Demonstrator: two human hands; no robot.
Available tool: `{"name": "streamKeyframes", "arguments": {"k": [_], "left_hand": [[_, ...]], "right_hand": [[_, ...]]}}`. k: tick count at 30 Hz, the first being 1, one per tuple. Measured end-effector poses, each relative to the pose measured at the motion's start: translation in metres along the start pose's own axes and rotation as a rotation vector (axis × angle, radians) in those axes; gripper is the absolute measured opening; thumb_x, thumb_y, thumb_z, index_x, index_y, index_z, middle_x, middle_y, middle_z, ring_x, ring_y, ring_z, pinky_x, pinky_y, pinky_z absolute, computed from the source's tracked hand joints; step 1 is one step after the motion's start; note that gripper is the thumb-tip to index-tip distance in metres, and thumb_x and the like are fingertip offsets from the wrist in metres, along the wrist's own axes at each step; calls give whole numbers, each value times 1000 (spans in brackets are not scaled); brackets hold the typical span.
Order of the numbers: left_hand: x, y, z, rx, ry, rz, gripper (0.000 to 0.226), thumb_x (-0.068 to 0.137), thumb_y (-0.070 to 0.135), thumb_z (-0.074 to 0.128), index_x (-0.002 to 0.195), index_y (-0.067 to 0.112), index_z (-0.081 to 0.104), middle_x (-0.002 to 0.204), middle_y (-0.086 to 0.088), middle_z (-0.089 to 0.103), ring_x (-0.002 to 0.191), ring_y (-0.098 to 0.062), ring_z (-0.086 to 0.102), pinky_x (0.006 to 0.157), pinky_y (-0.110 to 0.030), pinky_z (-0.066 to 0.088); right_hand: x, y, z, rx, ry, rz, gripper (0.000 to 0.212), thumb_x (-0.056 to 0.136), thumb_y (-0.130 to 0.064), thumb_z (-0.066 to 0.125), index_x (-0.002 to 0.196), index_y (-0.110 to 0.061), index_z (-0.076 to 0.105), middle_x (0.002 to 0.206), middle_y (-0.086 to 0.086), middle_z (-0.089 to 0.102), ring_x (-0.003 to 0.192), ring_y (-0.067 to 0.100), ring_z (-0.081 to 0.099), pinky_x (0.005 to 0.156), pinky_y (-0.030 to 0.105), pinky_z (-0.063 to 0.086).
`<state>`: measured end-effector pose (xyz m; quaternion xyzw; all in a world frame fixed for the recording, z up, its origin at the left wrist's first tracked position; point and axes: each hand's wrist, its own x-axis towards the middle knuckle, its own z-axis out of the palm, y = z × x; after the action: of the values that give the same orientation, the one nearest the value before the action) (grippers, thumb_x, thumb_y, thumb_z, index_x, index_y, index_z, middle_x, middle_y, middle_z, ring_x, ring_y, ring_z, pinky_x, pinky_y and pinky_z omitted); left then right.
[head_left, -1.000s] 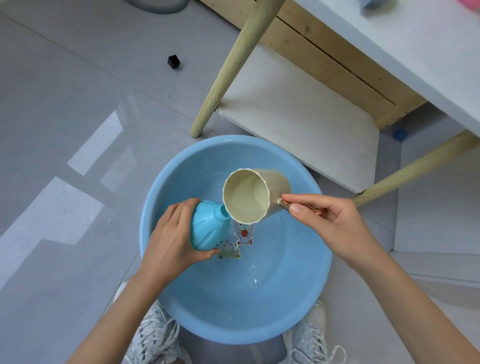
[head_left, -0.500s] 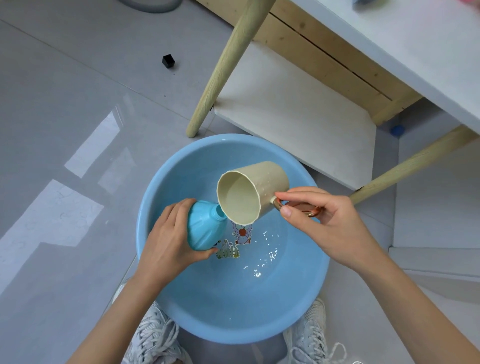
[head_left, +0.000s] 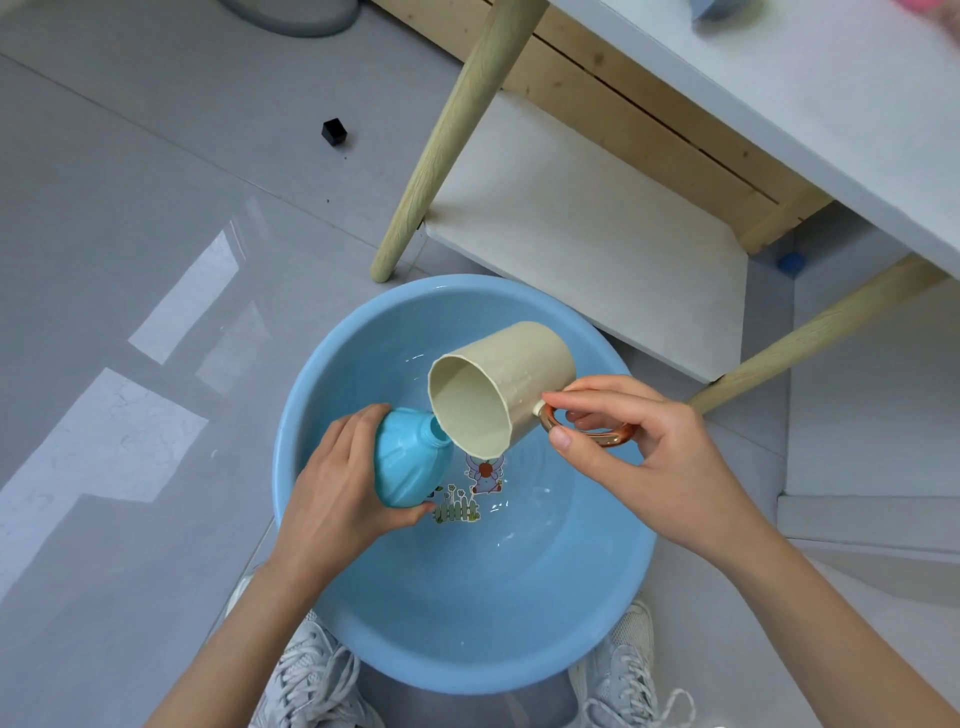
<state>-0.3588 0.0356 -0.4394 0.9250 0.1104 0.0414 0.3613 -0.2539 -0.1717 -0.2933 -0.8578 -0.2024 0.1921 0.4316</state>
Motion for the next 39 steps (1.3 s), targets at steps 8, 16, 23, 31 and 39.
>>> {"name": "streamKeyframes", "arguments": {"k": [8, 16, 23, 31, 39], "left_hand": [[0, 0, 0, -5, -1, -1, 97, 45, 44, 89, 126, 11, 47, 122, 0, 56, 109, -18, 46, 83, -35, 48], [0, 0, 1, -1, -3, -2, 98, 45, 45, 89, 127, 11, 47, 122, 0, 56, 110, -19, 47, 83, -34, 48], [0, -2, 1, -2, -4, 1, 98, 45, 46, 88, 126, 12, 46, 122, 0, 56, 110, -18, 47, 82, -34, 49], [0, -2, 1, -5, -4, 1, 98, 45, 47, 88, 126, 13, 44, 122, 0, 56, 110, -16, 46, 82, -34, 49], [0, -1, 1, 5, -7, -1, 97, 47, 48, 87, 127, 14, 44, 121, 1, 56, 110, -17, 47, 81, -34, 49]], "right_hand": [[-2, -4, 3, -52, 20, -37, 33, 75, -46, 65, 105, -32, 71, 107, -17, 62, 94, 10, 63, 81, 13, 47], [-2, -6, 2, -74, 18, -35, 35, 75, -47, 65, 106, -32, 72, 107, -16, 62, 95, 9, 63, 79, 11, 46], [-2, -7, 3, -89, 18, -41, 35, 76, -47, 65, 106, -32, 71, 107, -16, 62, 95, 8, 62, 78, 10, 45], [-3, -7, 3, -117, 27, -51, 35, 76, -47, 64, 106, -31, 72, 107, -16, 62, 93, 9, 62, 76, 10, 45], [-4, -8, 2, -157, 36, -88, 33, 77, -46, 65, 107, -32, 71, 107, -14, 62, 93, 10, 62, 76, 11, 45]]}}
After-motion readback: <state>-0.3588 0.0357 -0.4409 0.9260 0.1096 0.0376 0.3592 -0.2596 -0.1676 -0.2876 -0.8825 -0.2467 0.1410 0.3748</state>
